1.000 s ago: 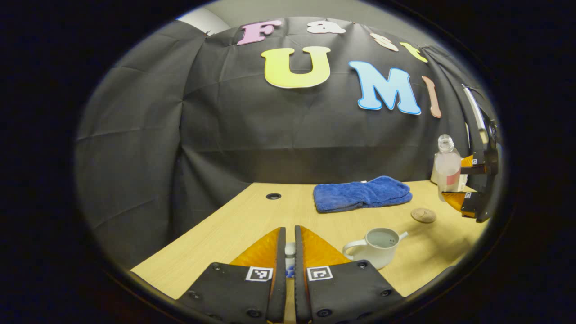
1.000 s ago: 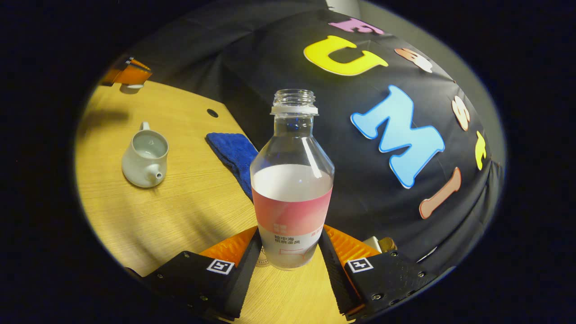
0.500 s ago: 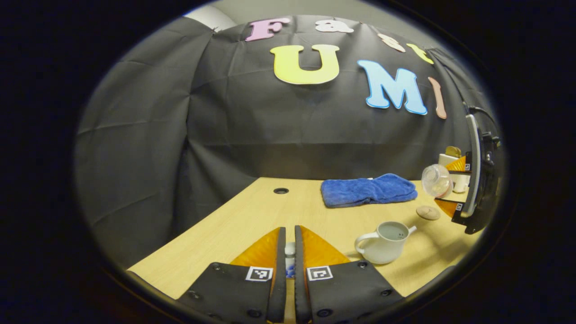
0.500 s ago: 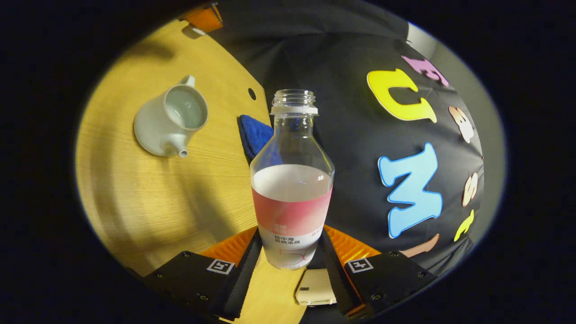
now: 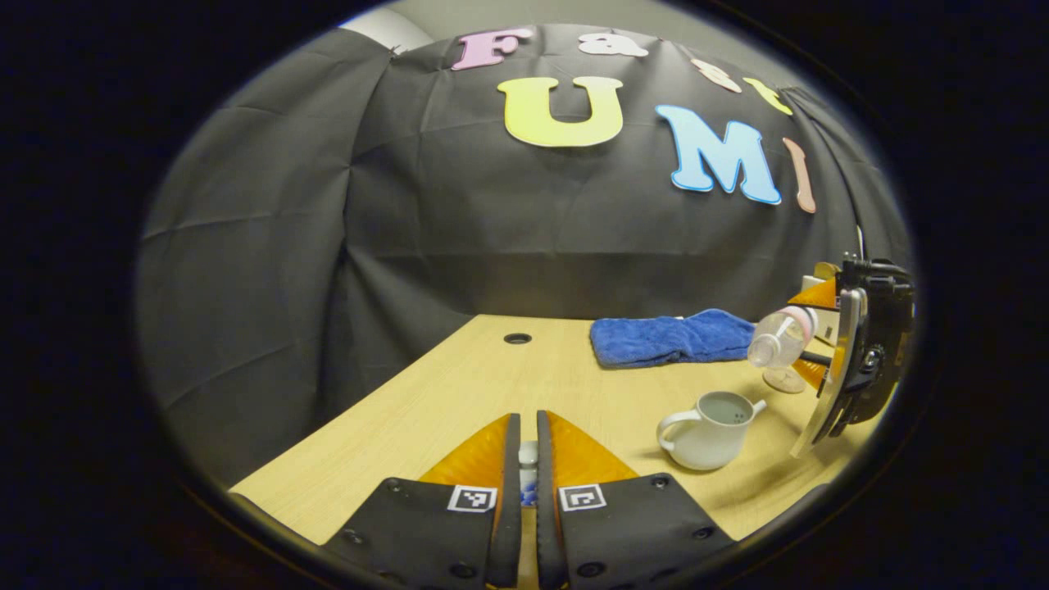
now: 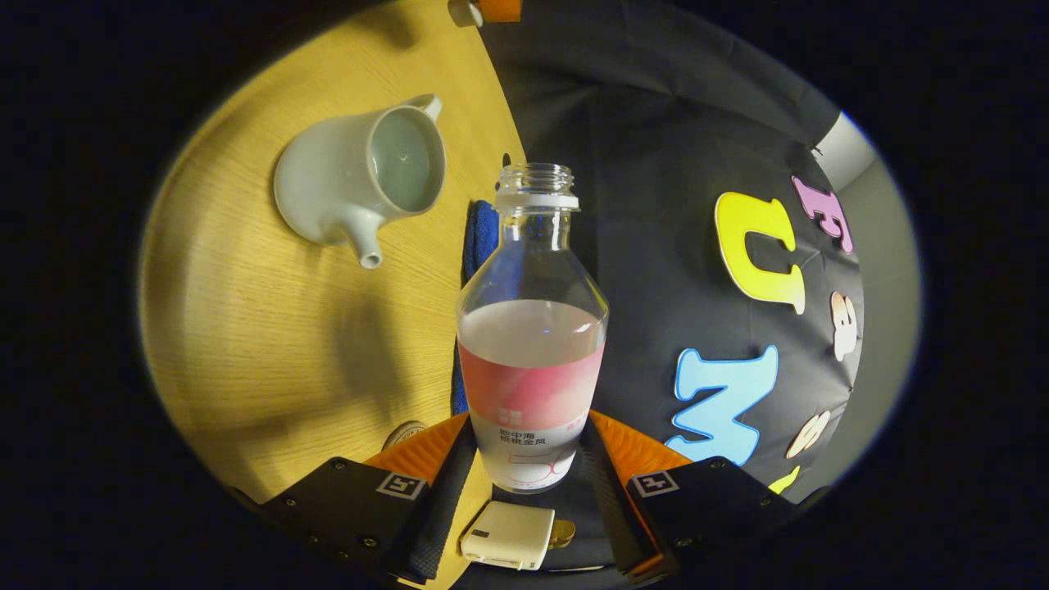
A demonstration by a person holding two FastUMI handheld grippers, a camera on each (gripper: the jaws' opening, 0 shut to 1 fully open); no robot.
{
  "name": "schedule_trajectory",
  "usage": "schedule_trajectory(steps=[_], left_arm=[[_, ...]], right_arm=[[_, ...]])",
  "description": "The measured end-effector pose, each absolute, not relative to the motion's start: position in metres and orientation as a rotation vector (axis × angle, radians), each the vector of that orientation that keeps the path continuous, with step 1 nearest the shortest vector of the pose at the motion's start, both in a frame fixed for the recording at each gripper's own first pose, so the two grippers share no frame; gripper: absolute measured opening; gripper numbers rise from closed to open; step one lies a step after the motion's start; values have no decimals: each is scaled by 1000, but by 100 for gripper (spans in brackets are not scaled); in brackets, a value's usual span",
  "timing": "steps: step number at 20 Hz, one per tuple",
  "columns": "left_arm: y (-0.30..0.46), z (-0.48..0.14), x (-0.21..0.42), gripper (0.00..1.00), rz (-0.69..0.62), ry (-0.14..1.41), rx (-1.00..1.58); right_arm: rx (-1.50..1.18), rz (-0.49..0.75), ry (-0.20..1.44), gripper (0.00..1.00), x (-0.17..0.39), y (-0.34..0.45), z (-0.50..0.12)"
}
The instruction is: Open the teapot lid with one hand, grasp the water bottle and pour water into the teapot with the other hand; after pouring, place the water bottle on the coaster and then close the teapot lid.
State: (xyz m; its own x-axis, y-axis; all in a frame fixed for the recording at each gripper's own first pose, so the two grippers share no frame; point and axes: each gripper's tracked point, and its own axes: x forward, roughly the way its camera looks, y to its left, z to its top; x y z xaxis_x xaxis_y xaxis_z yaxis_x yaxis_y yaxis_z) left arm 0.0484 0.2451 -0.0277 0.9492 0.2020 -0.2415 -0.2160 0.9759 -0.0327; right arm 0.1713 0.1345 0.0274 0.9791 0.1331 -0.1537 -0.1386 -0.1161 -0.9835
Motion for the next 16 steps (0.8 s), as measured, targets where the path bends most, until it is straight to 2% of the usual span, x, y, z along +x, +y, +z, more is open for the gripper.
schedule_trajectory(steps=[1,2,6,12,16], left_arm=[[246,-28,48,12,214,240,-59],[246,-29,48,17,214,241,-60],[246,-31,48,12,215,247,-63],[246,-34,48,17,215,249,-68],[246,-36,47,14,214,255,-69]], right_arm=[[-1695,228,-6,76,172,137,28],[-1720,222,-22,76,172,139,32],[-1816,215,-82,76,171,145,35],[-1917,210,-156,76,176,154,40],[-1935,199,-177,76,178,156,46]])
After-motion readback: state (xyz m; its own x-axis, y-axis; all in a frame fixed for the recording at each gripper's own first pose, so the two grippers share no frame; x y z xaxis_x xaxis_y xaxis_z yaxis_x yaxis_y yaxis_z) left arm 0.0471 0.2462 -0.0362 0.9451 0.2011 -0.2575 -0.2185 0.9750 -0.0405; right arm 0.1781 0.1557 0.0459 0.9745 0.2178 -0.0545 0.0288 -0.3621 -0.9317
